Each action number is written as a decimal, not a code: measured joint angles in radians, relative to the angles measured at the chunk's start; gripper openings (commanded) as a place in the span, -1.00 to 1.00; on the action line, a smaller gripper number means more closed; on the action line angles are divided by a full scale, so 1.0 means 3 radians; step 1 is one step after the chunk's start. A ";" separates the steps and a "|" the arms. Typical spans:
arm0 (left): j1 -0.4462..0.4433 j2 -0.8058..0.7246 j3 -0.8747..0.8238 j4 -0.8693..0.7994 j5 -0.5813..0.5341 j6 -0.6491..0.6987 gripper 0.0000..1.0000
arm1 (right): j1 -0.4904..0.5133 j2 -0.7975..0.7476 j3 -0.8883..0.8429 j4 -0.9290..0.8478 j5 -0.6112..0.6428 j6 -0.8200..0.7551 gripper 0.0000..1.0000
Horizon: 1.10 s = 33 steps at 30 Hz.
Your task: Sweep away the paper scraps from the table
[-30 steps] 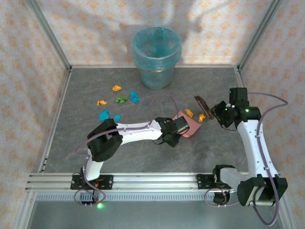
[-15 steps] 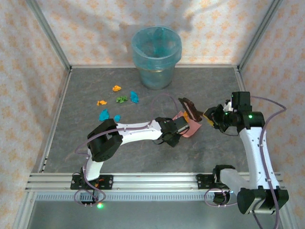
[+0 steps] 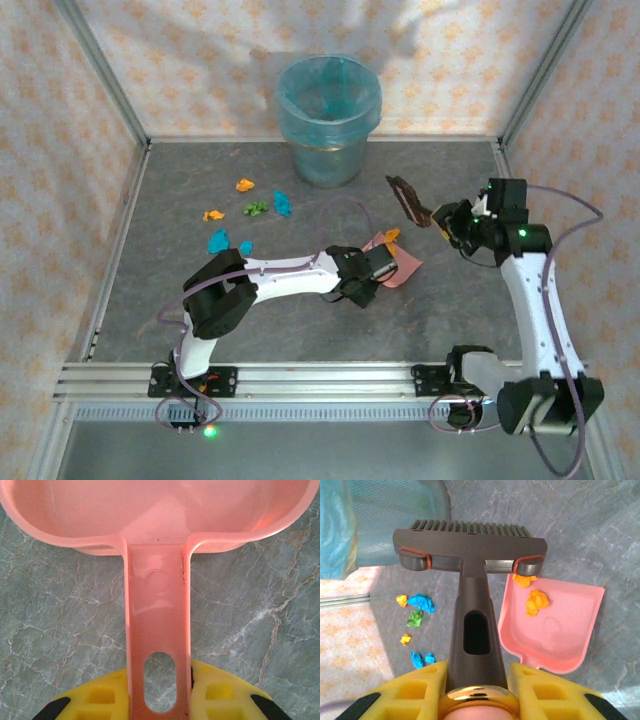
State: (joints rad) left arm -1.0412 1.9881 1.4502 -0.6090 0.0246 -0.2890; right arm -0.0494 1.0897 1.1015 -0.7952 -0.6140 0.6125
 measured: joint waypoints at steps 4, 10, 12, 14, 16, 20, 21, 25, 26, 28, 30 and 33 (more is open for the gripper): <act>0.0000 0.0000 0.0000 0.0000 -0.0017 0.0005 -1.00 | 0.0000 0.0379 -0.0013 0.0216 0.0003 0.0000 -1.00; 0.0000 0.0000 0.0000 0.0000 -0.0022 0.0005 -1.00 | 0.0000 0.0702 -0.0013 0.0375 -0.0106 0.0000 -1.00; 0.0000 0.0000 0.0000 -0.0001 -0.0022 0.0004 -1.00 | 0.0001 0.0710 -0.0013 0.0411 -0.0151 0.0000 -1.00; 0.0000 0.0000 0.0000 -0.0001 -0.0019 0.0003 -1.00 | 0.0001 0.0710 -0.0013 0.0439 -0.0192 0.0000 -1.00; 0.0000 0.0000 0.0001 -0.0004 -0.0013 -0.0004 -1.00 | 0.0003 0.0710 -0.0018 0.0446 -0.0225 0.0000 -1.00; 0.0005 0.0000 0.0008 -0.0020 0.0036 -0.0020 -1.00 | 0.0003 0.0710 -0.0057 0.0450 -0.0312 -0.0004 -1.00; 0.0008 0.0000 0.0010 -0.0027 0.0062 -0.0031 -1.00 | 0.0003 0.0710 -0.0071 0.0448 -0.0326 -0.0011 -1.00; 0.0055 0.0000 0.0013 -0.0028 0.0144 -0.0083 -1.00 | 0.0003 0.0708 -0.0126 0.0436 -0.0384 -0.0074 -1.00; 0.0074 0.0000 0.0013 -0.0028 0.0156 -0.0088 -1.00 | 0.0003 0.0704 -0.0140 0.0427 -0.0392 -0.0100 -1.00; 0.0111 0.0000 0.0013 -0.0028 0.0165 -0.0094 -1.00 | 0.0003 0.0676 -0.0174 0.0409 -0.0407 -0.0141 -1.00; 0.0141 0.0000 0.0013 -0.0027 0.0165 -0.0095 -1.00 | 0.0003 0.0610 -0.0231 0.0385 -0.0425 -0.0168 -1.00; 0.0169 0.0000 0.0011 -0.0023 0.0164 -0.0097 -1.00 | 0.0003 0.0398 -0.0385 0.0346 -0.0446 -0.0186 -1.00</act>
State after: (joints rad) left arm -0.9905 1.9881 1.4536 -0.6159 0.0738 -0.3180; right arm -0.0486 1.2091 0.9859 -0.6914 -0.7479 0.5568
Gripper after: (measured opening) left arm 0.230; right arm 0.296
